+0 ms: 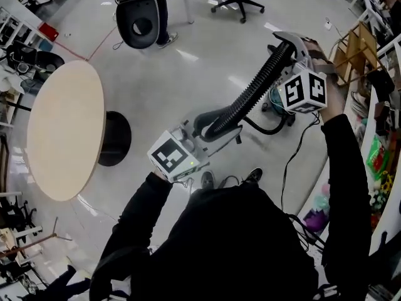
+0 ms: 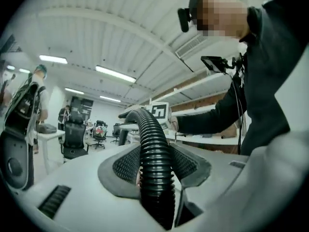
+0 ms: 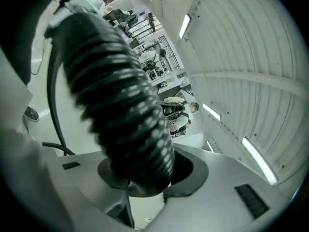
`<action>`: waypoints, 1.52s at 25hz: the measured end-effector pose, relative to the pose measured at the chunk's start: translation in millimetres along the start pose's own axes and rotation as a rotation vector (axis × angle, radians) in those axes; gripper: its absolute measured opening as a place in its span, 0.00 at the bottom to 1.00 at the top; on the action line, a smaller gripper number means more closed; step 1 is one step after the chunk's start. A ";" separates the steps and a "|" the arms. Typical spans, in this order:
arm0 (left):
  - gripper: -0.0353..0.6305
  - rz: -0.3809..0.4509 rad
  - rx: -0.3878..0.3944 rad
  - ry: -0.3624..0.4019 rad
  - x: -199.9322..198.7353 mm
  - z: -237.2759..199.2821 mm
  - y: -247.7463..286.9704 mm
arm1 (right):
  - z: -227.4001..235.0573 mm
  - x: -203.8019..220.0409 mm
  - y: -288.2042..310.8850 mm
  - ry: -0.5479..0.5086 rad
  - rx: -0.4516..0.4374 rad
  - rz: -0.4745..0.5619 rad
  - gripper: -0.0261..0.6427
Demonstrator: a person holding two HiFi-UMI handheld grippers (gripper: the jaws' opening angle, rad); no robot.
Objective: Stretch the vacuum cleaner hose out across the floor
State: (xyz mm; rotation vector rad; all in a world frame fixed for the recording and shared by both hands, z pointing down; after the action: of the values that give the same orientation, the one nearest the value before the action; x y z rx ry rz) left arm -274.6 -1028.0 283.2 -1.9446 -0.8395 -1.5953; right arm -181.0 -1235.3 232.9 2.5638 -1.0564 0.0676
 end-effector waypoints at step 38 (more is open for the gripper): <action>0.34 0.385 -0.315 -1.172 173.2 143.7 -121.0 | -375.9 -236.7 -265.8 1.041 -0.794 0.517 0.57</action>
State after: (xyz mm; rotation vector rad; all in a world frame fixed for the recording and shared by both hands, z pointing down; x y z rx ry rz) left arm -241.4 -816.3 422.4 -3.0334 -0.5126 -0.2525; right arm -132.7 -771.2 456.9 1.1970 -0.9623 0.8194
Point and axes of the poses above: the fingertips, and each gripper's own axes: y forward along the fingers, z to its right, x out of its underside, the point moved 6 cm from there along -y, backward along the fingers, and after that the axes turned 7 degrees about -y, right-handed, at the moved point
